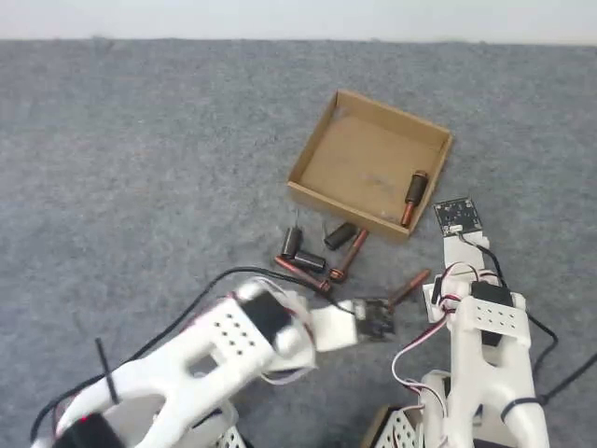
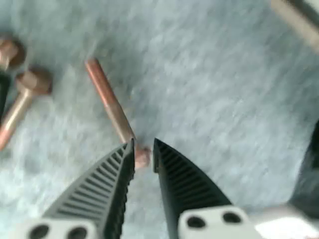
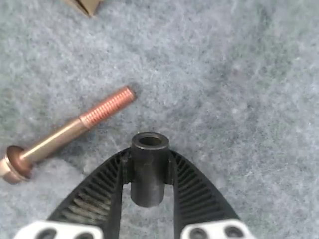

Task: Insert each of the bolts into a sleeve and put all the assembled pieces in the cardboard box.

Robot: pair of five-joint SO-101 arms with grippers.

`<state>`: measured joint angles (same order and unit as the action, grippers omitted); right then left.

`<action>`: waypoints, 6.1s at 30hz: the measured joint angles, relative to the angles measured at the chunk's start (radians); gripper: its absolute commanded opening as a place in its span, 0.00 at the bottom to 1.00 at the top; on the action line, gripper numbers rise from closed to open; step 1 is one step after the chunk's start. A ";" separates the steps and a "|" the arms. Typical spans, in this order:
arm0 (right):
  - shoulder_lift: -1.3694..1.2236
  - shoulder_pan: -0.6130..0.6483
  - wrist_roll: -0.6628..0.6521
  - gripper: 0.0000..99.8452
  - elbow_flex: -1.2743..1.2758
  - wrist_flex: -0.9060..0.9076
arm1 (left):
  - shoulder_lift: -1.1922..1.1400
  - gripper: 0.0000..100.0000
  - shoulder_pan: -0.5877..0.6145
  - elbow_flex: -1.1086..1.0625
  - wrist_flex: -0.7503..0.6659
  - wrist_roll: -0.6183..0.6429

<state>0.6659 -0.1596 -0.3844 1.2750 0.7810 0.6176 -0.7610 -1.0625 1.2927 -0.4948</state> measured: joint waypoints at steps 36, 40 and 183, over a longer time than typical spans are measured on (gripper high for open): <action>0.000 0.000 0.000 0.01 0.000 0.000 | -0.100 0.14 0.275 -0.044 -0.295 -0.193; 0.000 0.000 0.000 0.01 0.000 0.000 | -0.262 0.14 0.279 0.026 -0.267 -0.192; 0.000 0.000 -0.002 0.01 0.000 0.000 | -0.110 0.13 0.419 -0.012 -0.399 1.168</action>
<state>0.6659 -0.1596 -0.3859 1.2750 0.7810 0.5071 -0.3422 -1.0748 0.8938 0.6728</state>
